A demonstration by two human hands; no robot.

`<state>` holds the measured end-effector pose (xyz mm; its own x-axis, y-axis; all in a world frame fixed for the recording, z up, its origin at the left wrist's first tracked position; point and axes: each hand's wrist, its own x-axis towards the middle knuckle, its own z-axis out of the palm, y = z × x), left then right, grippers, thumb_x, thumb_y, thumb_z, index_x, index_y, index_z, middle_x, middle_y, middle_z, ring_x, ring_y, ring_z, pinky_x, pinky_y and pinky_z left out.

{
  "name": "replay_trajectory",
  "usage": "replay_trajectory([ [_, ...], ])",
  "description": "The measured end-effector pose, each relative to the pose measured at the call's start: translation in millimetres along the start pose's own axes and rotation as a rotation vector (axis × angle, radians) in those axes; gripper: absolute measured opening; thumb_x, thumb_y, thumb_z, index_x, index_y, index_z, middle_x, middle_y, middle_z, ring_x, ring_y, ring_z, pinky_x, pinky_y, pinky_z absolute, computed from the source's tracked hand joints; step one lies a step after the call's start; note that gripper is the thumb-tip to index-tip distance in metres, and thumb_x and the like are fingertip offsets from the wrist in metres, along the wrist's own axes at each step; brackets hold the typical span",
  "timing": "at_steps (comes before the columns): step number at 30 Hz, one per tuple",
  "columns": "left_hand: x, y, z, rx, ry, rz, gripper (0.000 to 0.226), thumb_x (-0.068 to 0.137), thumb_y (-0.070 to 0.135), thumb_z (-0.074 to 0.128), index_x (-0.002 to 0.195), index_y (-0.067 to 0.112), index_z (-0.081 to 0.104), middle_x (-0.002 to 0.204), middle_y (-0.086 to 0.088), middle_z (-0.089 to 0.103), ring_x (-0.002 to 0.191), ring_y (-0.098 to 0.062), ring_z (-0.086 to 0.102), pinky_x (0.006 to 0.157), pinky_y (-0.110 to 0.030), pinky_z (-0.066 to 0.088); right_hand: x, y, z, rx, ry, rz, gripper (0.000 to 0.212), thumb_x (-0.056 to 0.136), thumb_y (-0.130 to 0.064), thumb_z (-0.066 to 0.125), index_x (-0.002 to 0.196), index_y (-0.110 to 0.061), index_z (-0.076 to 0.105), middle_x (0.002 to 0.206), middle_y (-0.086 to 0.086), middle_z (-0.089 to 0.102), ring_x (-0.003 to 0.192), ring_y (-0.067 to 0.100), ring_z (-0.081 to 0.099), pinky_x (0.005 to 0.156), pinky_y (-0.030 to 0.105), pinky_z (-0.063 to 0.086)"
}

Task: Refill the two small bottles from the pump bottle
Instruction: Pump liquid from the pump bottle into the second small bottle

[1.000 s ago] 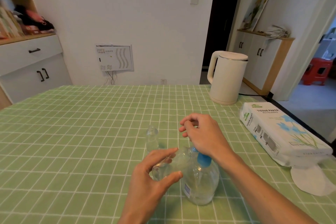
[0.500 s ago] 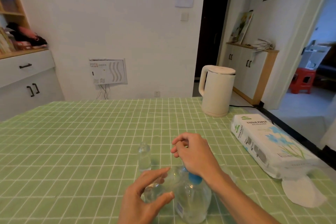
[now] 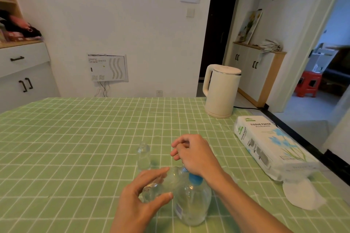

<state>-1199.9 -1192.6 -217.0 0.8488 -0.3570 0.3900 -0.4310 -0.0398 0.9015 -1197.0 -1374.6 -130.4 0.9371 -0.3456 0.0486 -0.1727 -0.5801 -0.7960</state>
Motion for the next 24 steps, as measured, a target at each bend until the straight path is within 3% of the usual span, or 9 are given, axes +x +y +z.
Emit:
replay_trajectory([
  [10,-2.1,8.4,-1.6,-0.001,-0.011,-0.017,0.051,0.064,0.031,0.091,0.111,0.050,0.079,0.110,0.011,0.081,0.106,-0.009,0.075,0.091,-0.013,0.054,0.0,-5.3,-2.5,-0.011,-0.003,-0.017,0.020,0.103,-0.020,0.055,0.099,-0.021,0.075,0.087,-0.005,0.081,0.080,0.008,0.077,0.086,0.037,0.063],
  [14,-1.8,11.6,-2.8,0.010,-0.019,-0.009,0.054,0.068,0.037,0.099,0.114,0.052,0.077,0.112,0.014,0.080,0.108,-0.010,0.075,0.089,-0.016,0.053,1.4,-8.3,-3.6,-0.024,-0.003,-0.032,0.018,0.103,-0.022,0.057,0.101,-0.022,0.075,0.087,-0.007,0.080,0.080,0.006,0.076,0.083,0.036,0.063],
  [18,-2.8,9.1,-2.6,0.001,-0.007,-0.021,0.053,0.063,0.048,0.086,0.114,0.055,0.076,0.111,0.015,0.080,0.108,-0.010,0.075,0.088,-0.015,0.053,2.7,-4.1,-1.7,-0.002,-0.001,-0.006,0.020,0.103,-0.018,0.056,0.099,-0.021,0.075,0.086,-0.005,0.081,0.077,0.006,0.077,0.082,0.034,0.064],
  [24,-3.1,4.4,-2.0,0.007,-0.014,-0.038,0.052,0.063,0.049,0.086,0.114,0.053,0.077,0.113,0.016,0.080,0.109,-0.009,0.075,0.094,-0.024,0.053,1.3,2.1,1.6,-0.007,-0.008,0.020,0.024,0.104,-0.016,0.052,0.097,-0.020,0.075,0.086,-0.003,0.081,0.078,0.010,0.078,0.080,0.033,0.064],
])
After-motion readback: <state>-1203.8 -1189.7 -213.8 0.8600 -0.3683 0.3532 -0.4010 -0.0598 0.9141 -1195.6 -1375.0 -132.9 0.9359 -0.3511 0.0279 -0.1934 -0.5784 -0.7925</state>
